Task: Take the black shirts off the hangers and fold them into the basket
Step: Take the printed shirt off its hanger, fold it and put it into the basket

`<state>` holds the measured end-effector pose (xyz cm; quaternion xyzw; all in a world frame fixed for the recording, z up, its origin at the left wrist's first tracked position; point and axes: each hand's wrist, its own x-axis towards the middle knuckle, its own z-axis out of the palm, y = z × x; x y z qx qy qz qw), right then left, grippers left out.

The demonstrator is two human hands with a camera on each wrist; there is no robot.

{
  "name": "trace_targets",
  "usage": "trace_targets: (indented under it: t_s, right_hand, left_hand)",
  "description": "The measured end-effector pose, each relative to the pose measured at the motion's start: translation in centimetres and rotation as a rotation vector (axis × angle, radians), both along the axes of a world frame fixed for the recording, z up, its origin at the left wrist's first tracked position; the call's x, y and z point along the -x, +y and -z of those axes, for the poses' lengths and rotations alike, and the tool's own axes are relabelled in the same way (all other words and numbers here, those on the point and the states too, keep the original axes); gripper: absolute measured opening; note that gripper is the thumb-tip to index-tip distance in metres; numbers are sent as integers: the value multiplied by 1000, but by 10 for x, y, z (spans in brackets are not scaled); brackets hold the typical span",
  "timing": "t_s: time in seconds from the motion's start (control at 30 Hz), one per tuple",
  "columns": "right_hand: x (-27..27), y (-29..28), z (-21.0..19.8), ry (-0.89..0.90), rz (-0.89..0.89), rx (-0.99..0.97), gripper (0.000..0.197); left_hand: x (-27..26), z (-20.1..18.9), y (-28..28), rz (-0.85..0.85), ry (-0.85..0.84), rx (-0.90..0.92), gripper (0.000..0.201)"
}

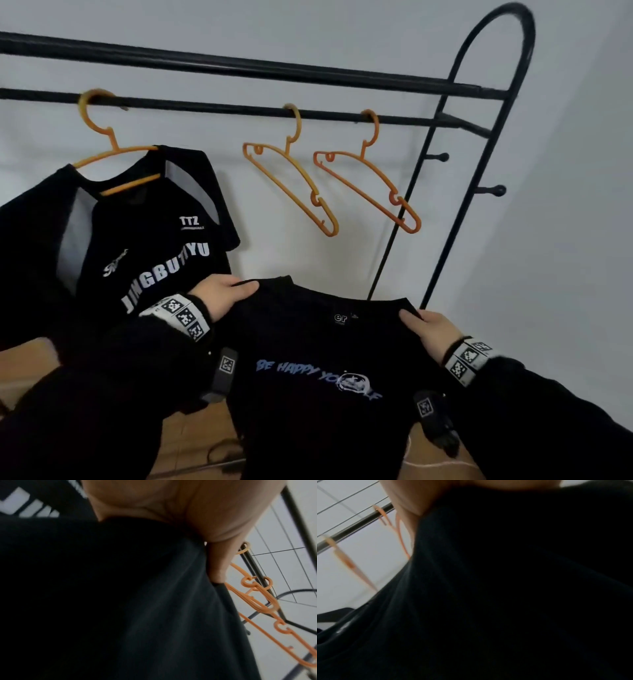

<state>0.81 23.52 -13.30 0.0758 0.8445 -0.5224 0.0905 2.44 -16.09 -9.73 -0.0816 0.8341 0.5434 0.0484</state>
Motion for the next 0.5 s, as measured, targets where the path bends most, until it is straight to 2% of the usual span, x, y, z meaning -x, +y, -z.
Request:
trace_targets:
  t_s: [0.1, 0.23, 0.5]
  right_hand:
    - [-8, 25, 6, -31, 176, -71, 35]
    - [-38, 51, 1, -57, 252, -59, 24]
    - [-107, 95, 7, -99, 309, 334, 6]
  left_hand:
    - [1, 20, 53, -18, -54, -176, 23]
    - [-7, 33, 137, 10, -32, -274, 20]
    - [-66, 49, 305, 206, -30, -256, 24]
